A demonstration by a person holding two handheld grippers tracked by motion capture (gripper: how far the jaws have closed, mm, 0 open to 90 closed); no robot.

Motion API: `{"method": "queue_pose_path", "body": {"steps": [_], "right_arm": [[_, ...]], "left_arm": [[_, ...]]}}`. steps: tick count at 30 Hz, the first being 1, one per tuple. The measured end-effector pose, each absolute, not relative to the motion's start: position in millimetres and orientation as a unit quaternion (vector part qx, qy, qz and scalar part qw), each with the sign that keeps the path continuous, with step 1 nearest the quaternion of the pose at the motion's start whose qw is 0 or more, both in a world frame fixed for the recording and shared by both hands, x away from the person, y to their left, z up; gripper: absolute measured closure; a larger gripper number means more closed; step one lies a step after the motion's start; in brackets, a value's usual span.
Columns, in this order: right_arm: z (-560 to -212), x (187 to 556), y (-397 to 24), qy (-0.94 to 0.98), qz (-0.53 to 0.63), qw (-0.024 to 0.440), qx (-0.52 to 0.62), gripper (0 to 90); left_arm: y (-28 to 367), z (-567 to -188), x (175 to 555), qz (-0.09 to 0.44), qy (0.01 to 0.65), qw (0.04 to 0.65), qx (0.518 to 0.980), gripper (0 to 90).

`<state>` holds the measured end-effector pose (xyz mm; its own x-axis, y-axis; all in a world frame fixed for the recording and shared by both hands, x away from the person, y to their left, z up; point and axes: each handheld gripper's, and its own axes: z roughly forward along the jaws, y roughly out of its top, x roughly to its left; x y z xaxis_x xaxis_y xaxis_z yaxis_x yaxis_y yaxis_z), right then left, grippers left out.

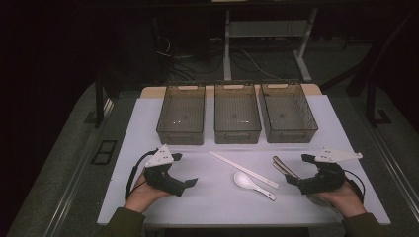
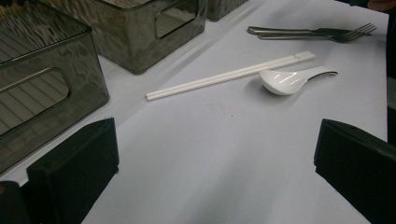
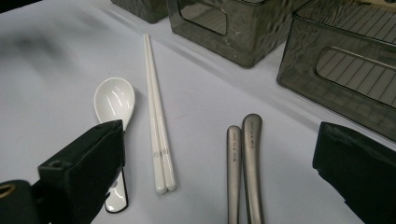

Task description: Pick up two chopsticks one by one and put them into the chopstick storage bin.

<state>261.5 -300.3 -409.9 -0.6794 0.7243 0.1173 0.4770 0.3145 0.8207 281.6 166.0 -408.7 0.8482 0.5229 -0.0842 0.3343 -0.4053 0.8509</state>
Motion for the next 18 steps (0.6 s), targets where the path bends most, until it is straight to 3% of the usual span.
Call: {"method": "queue_pose_path", "body": {"steps": [18], "right_arm": [[-401.5, 279.8, -285.8, 0.817, 0.430, 0.118, 0.365, 3.9]], "left_arm": [[164.1, -409.0, 276.9, 0.098, 0.253, 0.481, 0.834, 0.0]]}}
